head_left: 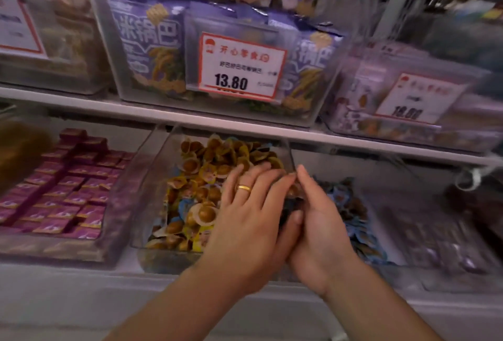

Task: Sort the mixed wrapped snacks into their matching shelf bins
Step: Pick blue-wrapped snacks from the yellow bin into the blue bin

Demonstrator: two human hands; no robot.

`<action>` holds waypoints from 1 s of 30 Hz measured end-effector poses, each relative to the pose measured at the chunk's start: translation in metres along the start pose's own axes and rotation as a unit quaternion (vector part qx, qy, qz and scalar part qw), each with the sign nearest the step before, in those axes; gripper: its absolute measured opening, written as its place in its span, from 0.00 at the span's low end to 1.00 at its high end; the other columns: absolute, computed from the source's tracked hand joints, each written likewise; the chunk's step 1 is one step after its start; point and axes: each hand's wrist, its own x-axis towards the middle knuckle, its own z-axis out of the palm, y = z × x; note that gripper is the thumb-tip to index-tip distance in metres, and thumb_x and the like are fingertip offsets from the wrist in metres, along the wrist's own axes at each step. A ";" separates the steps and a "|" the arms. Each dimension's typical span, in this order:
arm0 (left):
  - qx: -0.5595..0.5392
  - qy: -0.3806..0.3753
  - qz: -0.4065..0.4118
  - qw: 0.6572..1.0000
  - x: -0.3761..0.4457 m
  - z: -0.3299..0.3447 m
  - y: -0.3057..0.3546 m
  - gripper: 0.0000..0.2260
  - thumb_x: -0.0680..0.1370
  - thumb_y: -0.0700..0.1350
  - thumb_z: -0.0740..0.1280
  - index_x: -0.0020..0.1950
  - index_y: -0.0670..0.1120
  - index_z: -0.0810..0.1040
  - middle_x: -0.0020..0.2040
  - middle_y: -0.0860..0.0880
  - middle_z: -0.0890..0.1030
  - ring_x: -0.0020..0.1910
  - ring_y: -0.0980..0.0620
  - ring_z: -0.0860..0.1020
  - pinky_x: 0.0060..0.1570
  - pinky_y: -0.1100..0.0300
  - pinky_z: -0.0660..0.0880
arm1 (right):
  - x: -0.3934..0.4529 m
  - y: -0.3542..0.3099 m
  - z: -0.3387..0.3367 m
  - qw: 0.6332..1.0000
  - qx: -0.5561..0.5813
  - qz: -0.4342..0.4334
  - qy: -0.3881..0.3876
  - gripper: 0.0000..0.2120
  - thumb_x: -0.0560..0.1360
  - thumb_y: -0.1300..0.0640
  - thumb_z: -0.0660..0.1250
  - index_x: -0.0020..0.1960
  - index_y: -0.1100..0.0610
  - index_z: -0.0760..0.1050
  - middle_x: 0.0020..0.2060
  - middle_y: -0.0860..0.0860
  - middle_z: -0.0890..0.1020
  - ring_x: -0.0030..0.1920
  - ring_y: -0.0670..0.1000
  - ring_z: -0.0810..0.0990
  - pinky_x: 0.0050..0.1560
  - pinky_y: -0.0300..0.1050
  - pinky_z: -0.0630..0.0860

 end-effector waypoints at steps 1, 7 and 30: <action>0.019 -0.020 0.010 1.000 0.001 0.003 0.004 0.24 0.83 0.57 0.51 0.75 0.48 0.66 0.73 0.49 0.70 0.76 0.48 0.62 0.74 0.41 0.58 | -0.003 -0.004 -0.006 1.000 -0.010 -0.014 0.012 0.24 0.80 0.39 0.61 0.63 0.55 0.81 0.61 0.56 0.82 0.61 0.54 0.82 0.60 0.50 0.77; -0.001 -0.074 0.068 0.995 0.005 0.013 0.004 0.32 0.83 0.62 0.47 0.82 0.44 0.51 0.82 0.47 0.49 0.81 0.45 0.47 0.76 0.45 0.52 | 0.004 -0.032 -0.039 0.985 -0.056 -0.134 0.094 0.11 0.76 0.49 0.70 0.51 0.56 0.83 0.42 0.55 0.84 0.34 0.49 0.79 0.25 0.40 0.71; 0.044 0.074 -0.074 0.994 -0.006 -0.062 -0.121 0.11 0.75 0.42 0.63 0.52 0.48 0.83 0.51 0.51 0.83 0.53 0.48 0.79 0.59 0.40 0.72 | 0.063 -0.040 -0.044 0.773 -0.440 -0.421 0.179 0.09 0.76 0.60 0.63 0.45 0.52 0.82 0.40 0.44 0.85 0.41 0.38 0.81 0.42 0.27 0.72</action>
